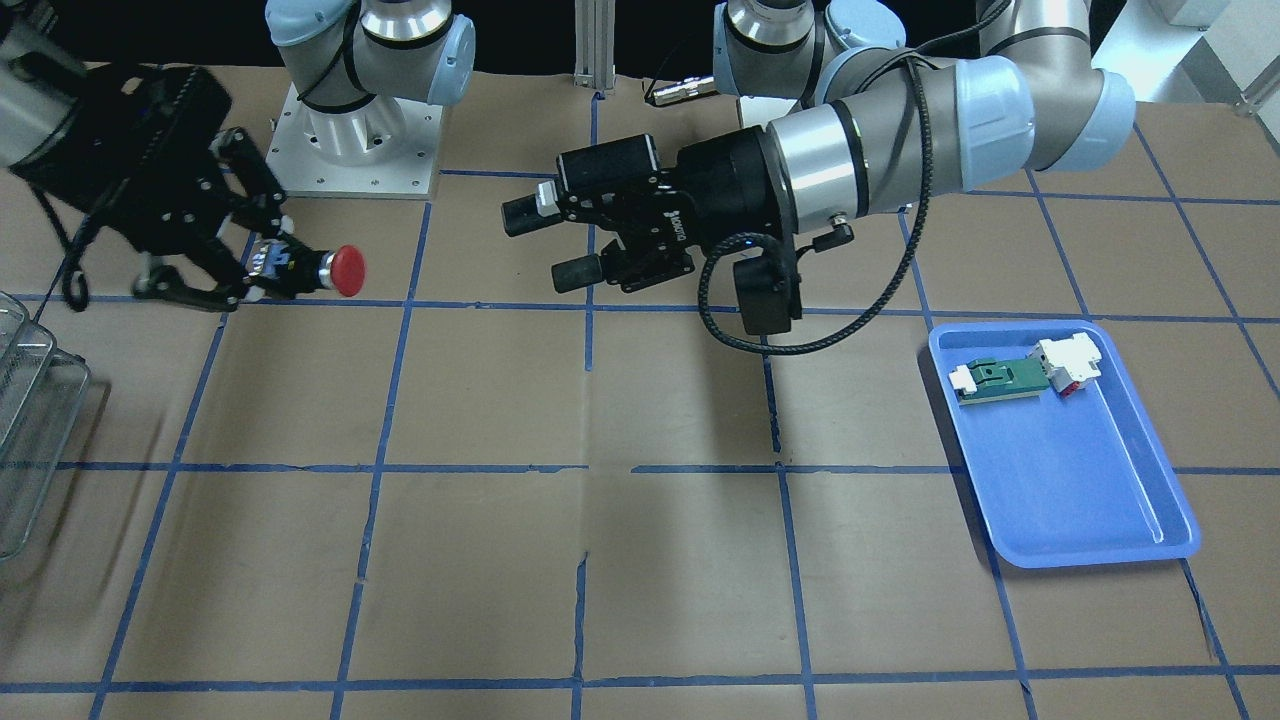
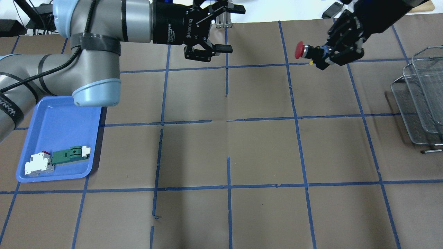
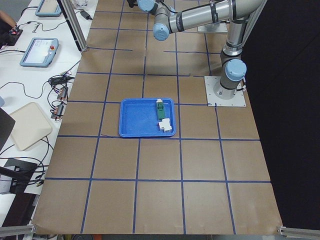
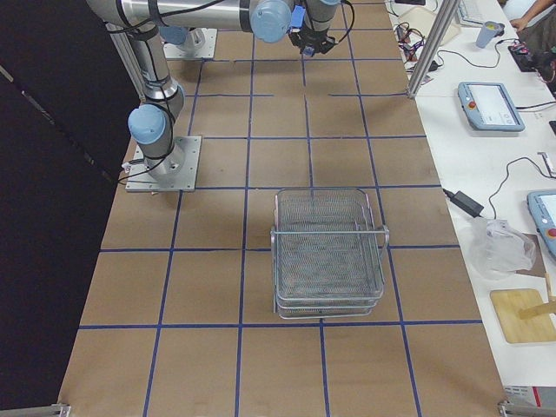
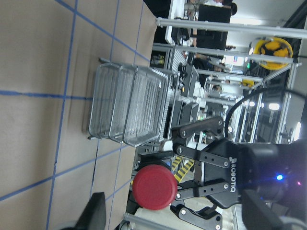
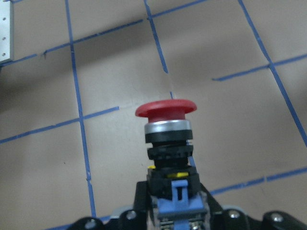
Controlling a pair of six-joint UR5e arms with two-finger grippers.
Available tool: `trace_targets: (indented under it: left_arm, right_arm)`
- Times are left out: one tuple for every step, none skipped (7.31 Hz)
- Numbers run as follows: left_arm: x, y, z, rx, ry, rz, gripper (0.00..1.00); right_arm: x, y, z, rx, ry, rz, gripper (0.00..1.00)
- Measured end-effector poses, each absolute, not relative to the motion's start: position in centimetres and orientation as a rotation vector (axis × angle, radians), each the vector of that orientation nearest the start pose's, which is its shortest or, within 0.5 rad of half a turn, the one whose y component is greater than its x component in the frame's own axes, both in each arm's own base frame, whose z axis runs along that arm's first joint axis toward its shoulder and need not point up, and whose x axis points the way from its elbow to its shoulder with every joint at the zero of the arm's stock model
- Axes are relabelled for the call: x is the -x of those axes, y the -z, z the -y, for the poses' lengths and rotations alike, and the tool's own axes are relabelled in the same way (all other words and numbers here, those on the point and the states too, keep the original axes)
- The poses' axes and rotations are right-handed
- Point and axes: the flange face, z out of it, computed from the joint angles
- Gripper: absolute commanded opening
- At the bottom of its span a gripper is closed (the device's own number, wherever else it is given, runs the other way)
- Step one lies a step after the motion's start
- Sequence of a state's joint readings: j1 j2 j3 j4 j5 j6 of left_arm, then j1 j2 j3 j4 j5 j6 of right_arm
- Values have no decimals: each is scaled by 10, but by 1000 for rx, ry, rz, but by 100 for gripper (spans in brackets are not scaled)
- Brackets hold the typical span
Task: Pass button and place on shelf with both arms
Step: 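Carry the button with the right gripper to the wire shelf rack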
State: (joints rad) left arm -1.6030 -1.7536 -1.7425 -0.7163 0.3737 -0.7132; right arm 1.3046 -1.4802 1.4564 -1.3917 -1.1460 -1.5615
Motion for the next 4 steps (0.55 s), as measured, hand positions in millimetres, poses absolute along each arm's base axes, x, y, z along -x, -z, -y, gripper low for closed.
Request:
trace_targets:
  left_arm:
    - [234, -455, 552, -379, 6, 1915, 100]
    - [231, -449, 558, -444, -9, 1992, 100]
    - [231, -445, 557, -505, -22, 2088, 100]
    - [228, -441, 555, -571, -51, 2212, 100]
  right_arm:
    - [37, -471, 556, 1554, 308, -2320, 0]
    - [104, -453, 565, 1539, 289, -2422, 0]
    - [166, -435, 571, 1560, 277, -2523, 0]
    - [226, -413, 572, 1568, 248, -2610, 0]
